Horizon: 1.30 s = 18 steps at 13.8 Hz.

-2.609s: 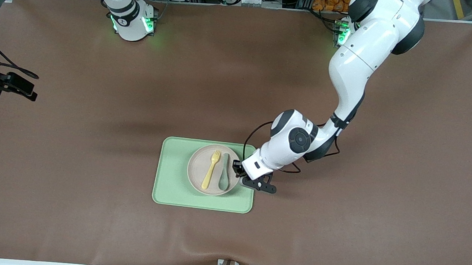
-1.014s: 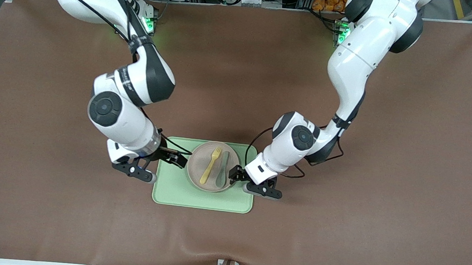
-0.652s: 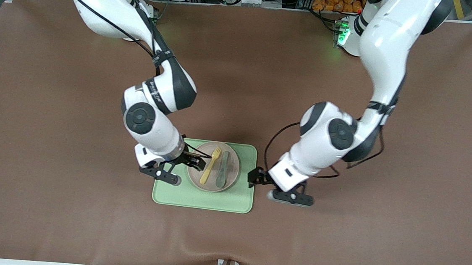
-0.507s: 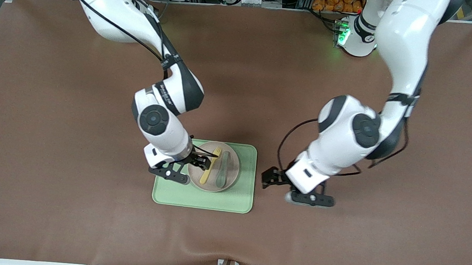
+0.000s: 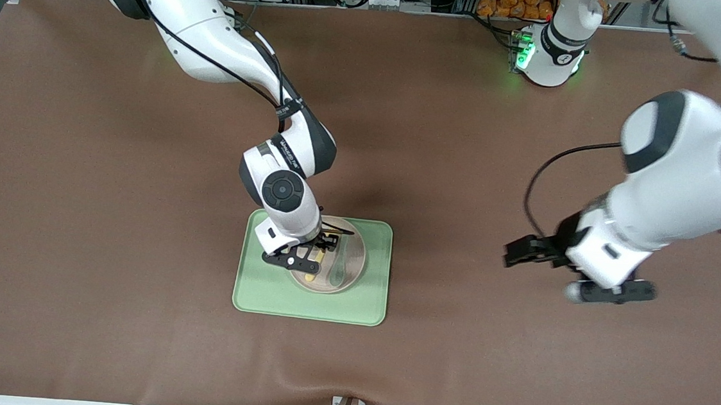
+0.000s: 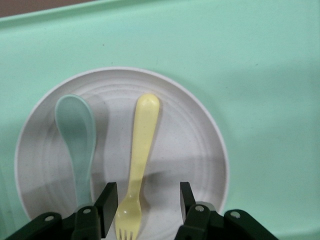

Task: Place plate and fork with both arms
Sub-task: 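Grasp the yellow fork with the right gripper while the left gripper withdraws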

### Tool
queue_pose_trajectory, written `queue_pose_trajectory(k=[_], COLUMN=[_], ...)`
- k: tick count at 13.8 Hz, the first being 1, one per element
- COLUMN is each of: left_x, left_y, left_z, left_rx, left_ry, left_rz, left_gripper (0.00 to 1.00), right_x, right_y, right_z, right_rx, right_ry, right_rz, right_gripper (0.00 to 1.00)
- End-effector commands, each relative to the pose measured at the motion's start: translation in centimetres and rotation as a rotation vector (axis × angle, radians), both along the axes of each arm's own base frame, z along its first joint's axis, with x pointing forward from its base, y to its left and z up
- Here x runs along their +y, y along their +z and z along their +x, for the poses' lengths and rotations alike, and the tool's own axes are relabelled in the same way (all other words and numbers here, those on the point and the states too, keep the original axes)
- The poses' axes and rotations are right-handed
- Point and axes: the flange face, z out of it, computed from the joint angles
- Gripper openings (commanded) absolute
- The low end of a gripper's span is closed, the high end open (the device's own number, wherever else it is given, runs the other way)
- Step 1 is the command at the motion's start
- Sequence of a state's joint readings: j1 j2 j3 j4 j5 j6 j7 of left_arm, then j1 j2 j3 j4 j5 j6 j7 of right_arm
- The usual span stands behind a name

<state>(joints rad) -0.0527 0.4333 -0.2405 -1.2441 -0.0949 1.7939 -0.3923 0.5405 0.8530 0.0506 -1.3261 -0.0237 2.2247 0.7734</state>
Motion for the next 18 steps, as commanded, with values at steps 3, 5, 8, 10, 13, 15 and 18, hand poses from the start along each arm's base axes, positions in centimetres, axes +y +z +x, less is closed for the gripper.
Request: queue_pose_trajectory(k=[3,5,8,10,13,15,18], left_x=[4.1,4.3,4.6,6.0,8.0,9.0,11.6], left_y=[4.7,6.3,8.2,9.6,11.2,11.5,12.1], left_z=[-3.4,-4.6,-6.6,-8.0,-10.2,-10.9,-12.5], left_rx=[0.030,0.028,0.061,0.084,0.094,0.098,0.093], left_ry=[0.024,0.007,-0.026,-0.055,-0.131,-0.167,-0.229], left_rz=[0.121,0.158,0.181,0.198,0.216,0.221,0.239], left_gripper=[1.00,1.00,1.00,1.00,1.00,1.00,1.00], right_x=[2.2,2.2,2.0,2.1,2.1,2.0,1.2], right_y=[-1.8,-2.4,-3.1,-3.5,-3.4,-3.0,0.1], right_z=[0.8,0.7,0.5,0.4,0.3,0.4,1.6], right_rx=[-0.047,-0.056,-0.048,-0.043,-0.039,-0.032,-0.002], right_ry=[-0.033,-0.012,-0.010,-0.010,-0.008,-0.014,-0.038], right_rz=[0.005,-0.023,-0.036,-0.039,-0.043,-0.042,-0.056], right_gripper=[0.55,0.47,0.47,0.37,0.00,0.00,0.00])
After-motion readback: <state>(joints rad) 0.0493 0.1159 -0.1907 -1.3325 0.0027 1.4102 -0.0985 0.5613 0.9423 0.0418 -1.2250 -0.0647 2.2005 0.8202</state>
